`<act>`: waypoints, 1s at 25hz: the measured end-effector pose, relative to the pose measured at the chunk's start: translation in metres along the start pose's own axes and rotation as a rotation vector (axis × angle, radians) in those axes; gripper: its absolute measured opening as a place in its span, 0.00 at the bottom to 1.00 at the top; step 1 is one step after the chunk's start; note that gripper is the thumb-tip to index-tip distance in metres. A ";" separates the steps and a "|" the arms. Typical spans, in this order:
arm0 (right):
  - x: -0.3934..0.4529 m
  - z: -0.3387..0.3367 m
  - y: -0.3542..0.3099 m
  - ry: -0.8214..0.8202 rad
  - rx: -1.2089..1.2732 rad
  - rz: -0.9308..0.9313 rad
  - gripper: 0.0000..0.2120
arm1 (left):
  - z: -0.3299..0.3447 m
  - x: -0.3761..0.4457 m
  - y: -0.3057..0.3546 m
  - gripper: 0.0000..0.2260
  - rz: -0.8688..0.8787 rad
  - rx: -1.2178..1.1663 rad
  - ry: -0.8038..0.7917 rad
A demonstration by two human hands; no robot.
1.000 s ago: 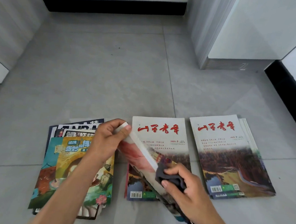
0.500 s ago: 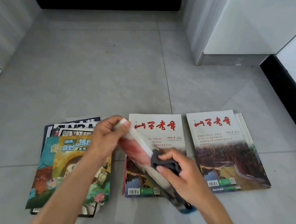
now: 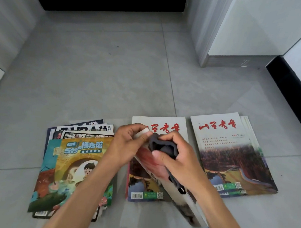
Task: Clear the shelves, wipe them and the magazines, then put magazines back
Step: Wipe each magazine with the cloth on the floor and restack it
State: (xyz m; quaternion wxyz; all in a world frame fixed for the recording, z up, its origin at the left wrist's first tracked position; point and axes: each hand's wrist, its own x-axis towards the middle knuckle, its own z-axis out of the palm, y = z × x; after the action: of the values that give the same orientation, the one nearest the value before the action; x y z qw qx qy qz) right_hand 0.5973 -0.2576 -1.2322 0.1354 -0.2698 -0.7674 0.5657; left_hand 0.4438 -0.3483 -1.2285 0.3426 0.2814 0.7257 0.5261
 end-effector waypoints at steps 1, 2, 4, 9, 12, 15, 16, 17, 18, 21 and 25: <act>-0.004 -0.003 0.002 -0.056 -0.009 0.013 0.15 | -0.005 0.002 -0.001 0.06 -0.016 -0.025 0.057; -0.012 -0.007 0.006 -0.100 -0.002 0.041 0.16 | -0.012 0.005 0.000 0.06 -0.031 -0.032 0.097; -0.029 -0.016 0.013 -0.107 0.099 0.105 0.17 | -0.028 0.008 0.005 0.03 -0.042 0.013 0.020; -0.038 -0.060 0.022 0.112 0.421 0.113 0.23 | -0.055 0.007 0.019 0.11 -0.020 0.048 -0.219; -0.024 -0.079 0.035 0.228 0.502 0.187 0.20 | -0.070 0.009 0.007 0.10 -0.097 -0.186 -0.105; -0.012 -0.072 0.061 0.234 0.504 0.289 0.30 | -0.061 0.003 -0.025 0.17 -0.300 -0.605 -0.018; -0.008 -0.066 0.072 0.280 0.524 0.331 0.29 | -0.049 -0.004 -0.039 0.16 -0.387 -0.671 -0.011; -0.004 -0.059 0.082 0.349 0.557 0.374 0.24 | -0.033 -0.011 -0.054 0.14 -0.464 -0.615 -0.021; 0.000 -0.051 0.090 0.420 0.522 0.396 0.19 | -0.016 -0.018 -0.068 0.12 -0.529 -0.496 -0.025; 0.007 -0.027 0.110 0.438 -0.082 0.333 0.16 | 0.024 -0.031 -0.101 0.06 -0.593 -0.146 0.088; 0.000 0.008 0.125 0.321 -0.984 0.094 0.19 | 0.030 -0.025 -0.101 0.09 -0.453 0.342 -0.015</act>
State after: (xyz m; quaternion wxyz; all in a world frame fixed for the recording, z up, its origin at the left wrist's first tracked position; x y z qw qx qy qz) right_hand 0.6261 -0.2372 -1.3525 0.0830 -0.4189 -0.8992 0.0950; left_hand 0.4781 -0.3796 -1.3269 0.4044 0.1698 0.8457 0.3039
